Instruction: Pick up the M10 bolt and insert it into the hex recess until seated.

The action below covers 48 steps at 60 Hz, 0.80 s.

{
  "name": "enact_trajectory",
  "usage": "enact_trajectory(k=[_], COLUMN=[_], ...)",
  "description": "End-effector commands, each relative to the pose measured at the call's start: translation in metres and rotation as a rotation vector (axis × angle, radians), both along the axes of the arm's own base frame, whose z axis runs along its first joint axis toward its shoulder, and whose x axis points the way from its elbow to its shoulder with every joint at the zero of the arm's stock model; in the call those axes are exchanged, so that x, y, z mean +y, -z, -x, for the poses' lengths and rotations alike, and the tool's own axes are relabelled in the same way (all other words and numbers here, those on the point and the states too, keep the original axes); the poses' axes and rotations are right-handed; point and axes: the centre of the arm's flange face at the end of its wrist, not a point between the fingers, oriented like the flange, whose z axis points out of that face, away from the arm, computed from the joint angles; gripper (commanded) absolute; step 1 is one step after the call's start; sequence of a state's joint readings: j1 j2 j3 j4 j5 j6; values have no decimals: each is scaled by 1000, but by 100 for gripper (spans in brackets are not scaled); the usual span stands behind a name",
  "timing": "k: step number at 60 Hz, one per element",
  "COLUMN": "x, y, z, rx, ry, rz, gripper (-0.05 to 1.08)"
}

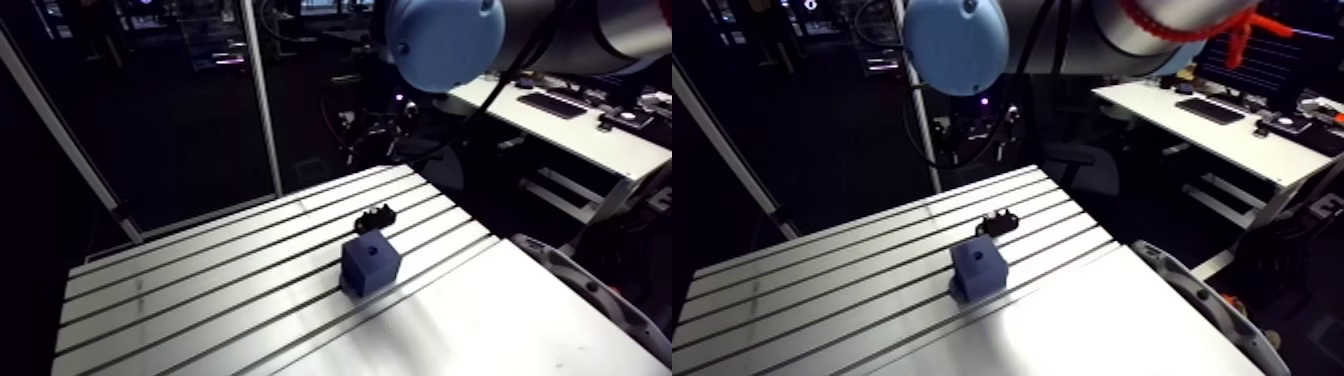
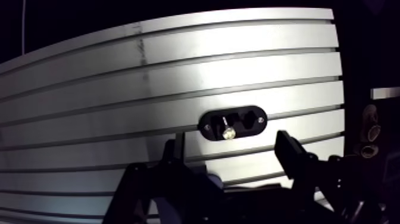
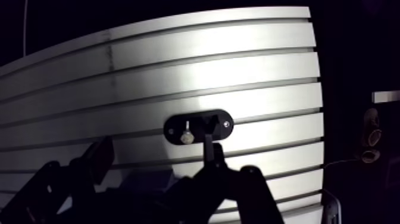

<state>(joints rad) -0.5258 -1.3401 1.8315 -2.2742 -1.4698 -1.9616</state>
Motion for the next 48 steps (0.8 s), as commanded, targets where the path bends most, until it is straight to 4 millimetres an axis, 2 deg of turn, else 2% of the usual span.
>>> enact_trajectory(k=[1, 19, 48], x=[2, 5, 8], y=[17, 35, 48], z=[3, 6, 6], rx=[-2, -13, -50], ry=[5, 15, 12], rz=[-2, 3, -8], gripper=[26, 30, 32])
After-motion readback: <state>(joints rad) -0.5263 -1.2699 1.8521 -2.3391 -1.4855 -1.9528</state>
